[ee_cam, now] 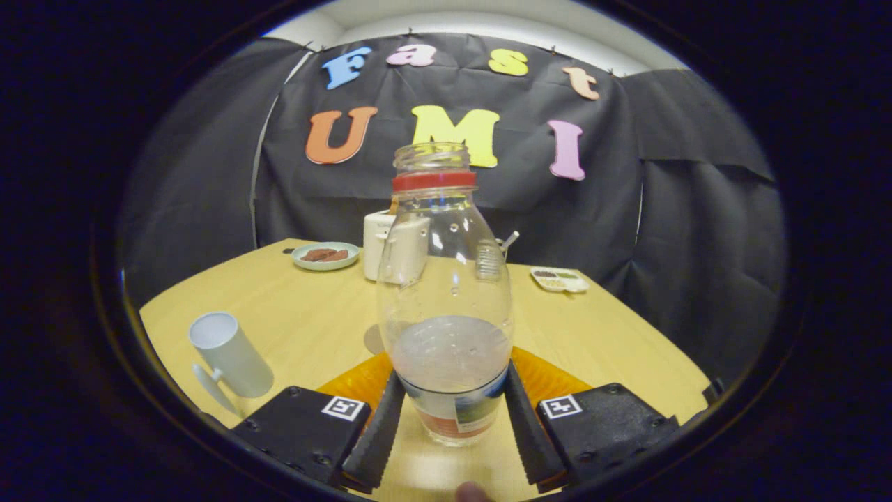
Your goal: Take the bottle from table, then pour the juice into the cup, finally place the bottle on the coaster
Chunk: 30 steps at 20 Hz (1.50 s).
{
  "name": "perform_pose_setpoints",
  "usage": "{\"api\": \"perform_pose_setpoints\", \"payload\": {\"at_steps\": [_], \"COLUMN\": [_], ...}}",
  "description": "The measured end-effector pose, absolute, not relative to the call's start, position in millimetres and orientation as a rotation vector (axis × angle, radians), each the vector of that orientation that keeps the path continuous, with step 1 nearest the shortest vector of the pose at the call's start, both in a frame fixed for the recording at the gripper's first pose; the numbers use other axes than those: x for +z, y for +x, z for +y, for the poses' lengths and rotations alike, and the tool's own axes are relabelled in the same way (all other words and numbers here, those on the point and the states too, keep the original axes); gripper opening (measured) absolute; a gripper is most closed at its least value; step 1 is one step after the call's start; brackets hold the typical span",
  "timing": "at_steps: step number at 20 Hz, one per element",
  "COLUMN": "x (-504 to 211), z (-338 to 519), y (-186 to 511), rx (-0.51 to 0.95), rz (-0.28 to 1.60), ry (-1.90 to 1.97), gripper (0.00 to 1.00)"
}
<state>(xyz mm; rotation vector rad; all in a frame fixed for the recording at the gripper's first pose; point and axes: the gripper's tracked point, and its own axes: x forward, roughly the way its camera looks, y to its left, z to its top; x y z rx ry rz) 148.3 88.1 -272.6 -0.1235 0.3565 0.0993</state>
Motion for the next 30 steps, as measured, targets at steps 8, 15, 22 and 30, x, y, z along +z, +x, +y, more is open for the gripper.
{"api": "perform_pose_setpoints", "payload": {"at_steps": [8, 15, 22, 30], "x": [-250.5, -276.6, -274.5, -260.9], "z": [116.1, 154.2, 174.2, 184.4], "y": [165.5, 166.3, 168.5, 169.1], "rx": [0.076, 0.135, 0.172, 0.182], "rz": [0.195, 0.168, 0.099, 0.032], "ry": [-0.652, -0.921, -1.15, -1.321], "gripper": [0.77, 0.77, 0.77, 0.77]}}
